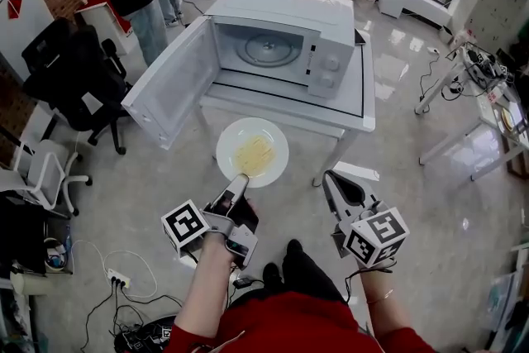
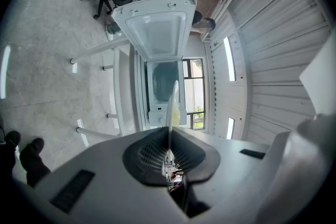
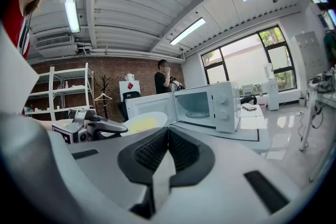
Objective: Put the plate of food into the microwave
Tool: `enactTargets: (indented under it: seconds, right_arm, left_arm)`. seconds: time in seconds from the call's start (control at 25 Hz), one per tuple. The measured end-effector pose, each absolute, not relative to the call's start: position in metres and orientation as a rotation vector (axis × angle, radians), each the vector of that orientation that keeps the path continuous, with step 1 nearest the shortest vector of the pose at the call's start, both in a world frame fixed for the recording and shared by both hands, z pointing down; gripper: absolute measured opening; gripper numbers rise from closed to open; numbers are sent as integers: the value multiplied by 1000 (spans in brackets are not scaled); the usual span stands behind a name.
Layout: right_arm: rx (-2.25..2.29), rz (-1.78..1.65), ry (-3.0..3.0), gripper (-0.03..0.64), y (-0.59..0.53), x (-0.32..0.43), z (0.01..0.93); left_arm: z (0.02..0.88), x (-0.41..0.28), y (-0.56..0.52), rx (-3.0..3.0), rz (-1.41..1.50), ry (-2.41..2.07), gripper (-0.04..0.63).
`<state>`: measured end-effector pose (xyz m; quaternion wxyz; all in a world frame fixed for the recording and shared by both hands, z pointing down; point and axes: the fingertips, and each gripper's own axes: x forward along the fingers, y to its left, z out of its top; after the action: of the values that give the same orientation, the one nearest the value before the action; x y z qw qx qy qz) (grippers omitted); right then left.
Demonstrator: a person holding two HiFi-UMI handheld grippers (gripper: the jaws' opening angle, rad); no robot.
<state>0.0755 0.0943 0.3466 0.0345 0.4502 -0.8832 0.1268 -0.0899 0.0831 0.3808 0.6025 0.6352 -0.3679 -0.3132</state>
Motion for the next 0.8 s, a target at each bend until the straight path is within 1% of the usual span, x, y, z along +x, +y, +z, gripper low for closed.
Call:
enactTargets:
  seconds: [0.4, 0.8]
  right_arm:
    - [1418, 414, -2681, 15, 57, 86, 358]
    - [1418, 458, -2668, 15, -37, 99, 370]
  left_arm:
    - [380, -85, 41, 1456, -752, -830, 20]
    - [387, -78, -45, 1424, -750, -858, 20]
